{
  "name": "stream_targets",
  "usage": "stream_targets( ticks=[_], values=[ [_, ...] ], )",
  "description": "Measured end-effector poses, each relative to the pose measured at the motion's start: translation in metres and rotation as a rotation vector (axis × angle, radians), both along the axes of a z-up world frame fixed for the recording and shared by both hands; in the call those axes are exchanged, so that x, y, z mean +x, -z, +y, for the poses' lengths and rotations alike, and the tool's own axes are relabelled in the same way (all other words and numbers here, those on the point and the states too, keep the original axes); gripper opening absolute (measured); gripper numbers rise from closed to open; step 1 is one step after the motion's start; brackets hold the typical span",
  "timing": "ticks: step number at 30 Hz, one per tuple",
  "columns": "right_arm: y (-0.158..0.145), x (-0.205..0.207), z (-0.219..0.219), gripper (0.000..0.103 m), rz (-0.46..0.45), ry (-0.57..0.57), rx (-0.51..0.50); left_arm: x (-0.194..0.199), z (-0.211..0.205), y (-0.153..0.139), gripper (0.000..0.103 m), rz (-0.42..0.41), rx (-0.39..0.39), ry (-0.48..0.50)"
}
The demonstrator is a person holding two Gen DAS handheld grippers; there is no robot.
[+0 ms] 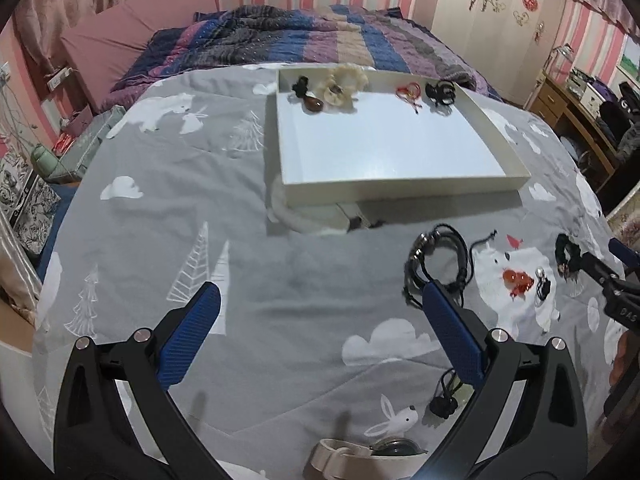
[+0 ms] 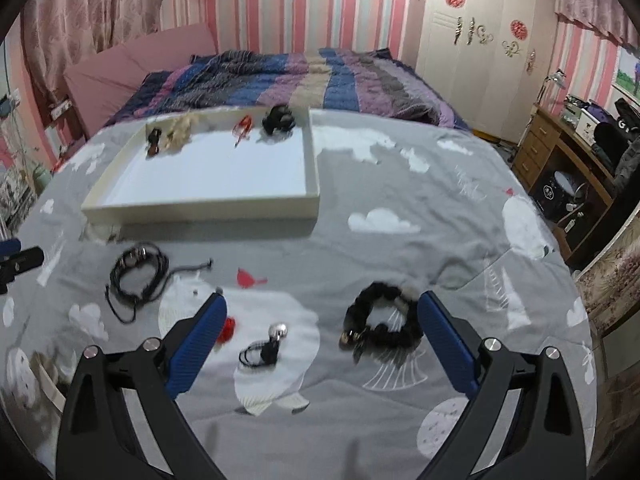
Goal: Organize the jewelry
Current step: 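Withdraw both tools from the tray toward the remaining bracelets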
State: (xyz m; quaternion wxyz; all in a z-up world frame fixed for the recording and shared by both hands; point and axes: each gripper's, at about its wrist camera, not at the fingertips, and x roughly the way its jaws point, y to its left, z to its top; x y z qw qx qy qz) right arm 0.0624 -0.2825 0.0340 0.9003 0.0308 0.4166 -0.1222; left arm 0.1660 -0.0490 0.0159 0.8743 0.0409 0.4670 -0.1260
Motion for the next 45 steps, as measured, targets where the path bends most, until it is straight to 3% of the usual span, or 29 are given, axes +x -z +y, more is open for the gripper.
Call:
stream_targets(
  ticks=[19,28,40,45],
  values=[
    [0.027,-0.026,0.008,0.096,0.055,-0.017,0.059,-0.02,-0.008,0.017,0.1,0.004,0.006,0.056],
    [0.037,-0.021,0.001,0.096,0.067,0.004,0.105,-0.01,-0.008,0.025,0.1,0.027,0.002,0.055],
    [0.053,0.005,0.005,0.094,0.107,-0.022,0.079,0.029,-0.044,0.039,0.094,0.083,0.019,0.115],
    [0.063,0.015,0.011,0.07,0.144,-0.055,0.064,0.044,-0.064,0.051,0.088,0.119,0.048,0.155]
  ],
)
